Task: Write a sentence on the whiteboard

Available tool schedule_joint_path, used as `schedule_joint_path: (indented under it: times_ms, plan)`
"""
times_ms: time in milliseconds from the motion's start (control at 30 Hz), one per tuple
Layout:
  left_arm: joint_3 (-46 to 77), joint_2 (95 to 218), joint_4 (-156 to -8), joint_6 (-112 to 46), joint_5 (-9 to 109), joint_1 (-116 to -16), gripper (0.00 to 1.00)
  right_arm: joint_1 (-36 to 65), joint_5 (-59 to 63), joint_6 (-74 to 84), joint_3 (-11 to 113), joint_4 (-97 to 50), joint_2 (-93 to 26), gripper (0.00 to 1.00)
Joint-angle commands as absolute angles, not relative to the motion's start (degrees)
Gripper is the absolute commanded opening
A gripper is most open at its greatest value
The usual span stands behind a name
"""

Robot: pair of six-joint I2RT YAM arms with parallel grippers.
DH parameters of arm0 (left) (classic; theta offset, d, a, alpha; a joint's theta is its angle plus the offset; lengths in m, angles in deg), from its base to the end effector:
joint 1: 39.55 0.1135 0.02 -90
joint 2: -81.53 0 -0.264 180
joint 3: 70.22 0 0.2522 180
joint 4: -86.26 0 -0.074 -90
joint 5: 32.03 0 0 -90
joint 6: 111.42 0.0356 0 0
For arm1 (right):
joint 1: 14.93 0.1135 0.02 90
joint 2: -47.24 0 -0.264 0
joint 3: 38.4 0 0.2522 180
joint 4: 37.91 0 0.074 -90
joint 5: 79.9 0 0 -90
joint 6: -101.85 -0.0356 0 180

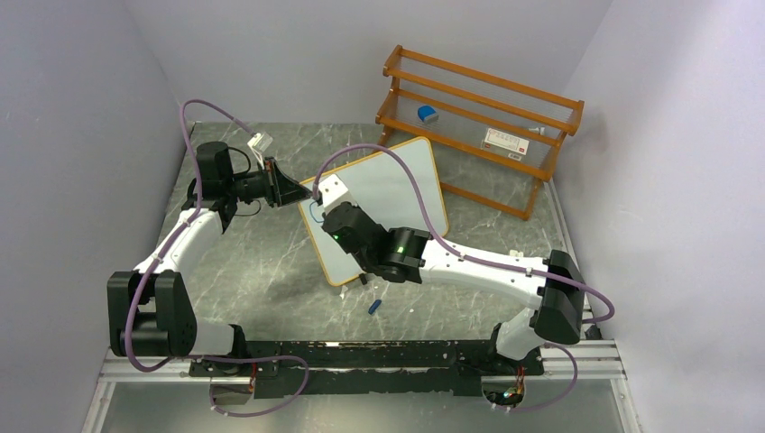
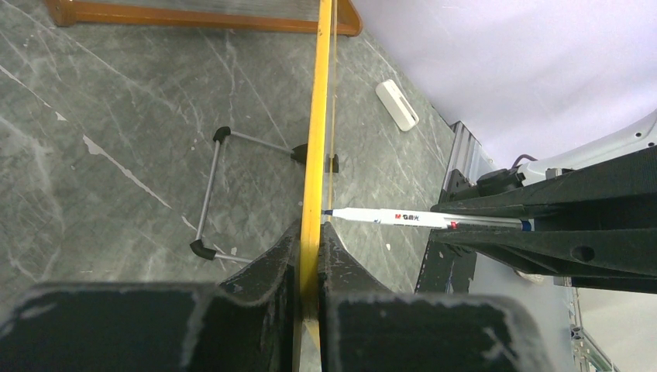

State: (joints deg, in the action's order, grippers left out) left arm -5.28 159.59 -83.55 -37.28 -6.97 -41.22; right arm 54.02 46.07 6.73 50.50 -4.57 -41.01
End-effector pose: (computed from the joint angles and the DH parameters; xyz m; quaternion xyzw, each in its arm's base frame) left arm 0.2917 -0.0408 0.2793 0.2058 0.7358 -0.5139 0.3900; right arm 0.1455 0.3197 0.3247 -0.3156 0.7868 0.0584 0.5273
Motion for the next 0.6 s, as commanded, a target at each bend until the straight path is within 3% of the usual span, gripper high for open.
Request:
schedule_joint_path:
  times_ms: [0,567]
  plan:
    - [-4.8,160.5,-81.7,-36.4,-8.0,-42.4,0.05,53.7,44.6,6.5,51.0,-4.5,-42.0,0.0]
    - [-4.6,160.6,-81.4,-36.2,-7.9,-42.4,0.05,53.7,44.1,5.4,50.0,-0.3,-41.4,0.0]
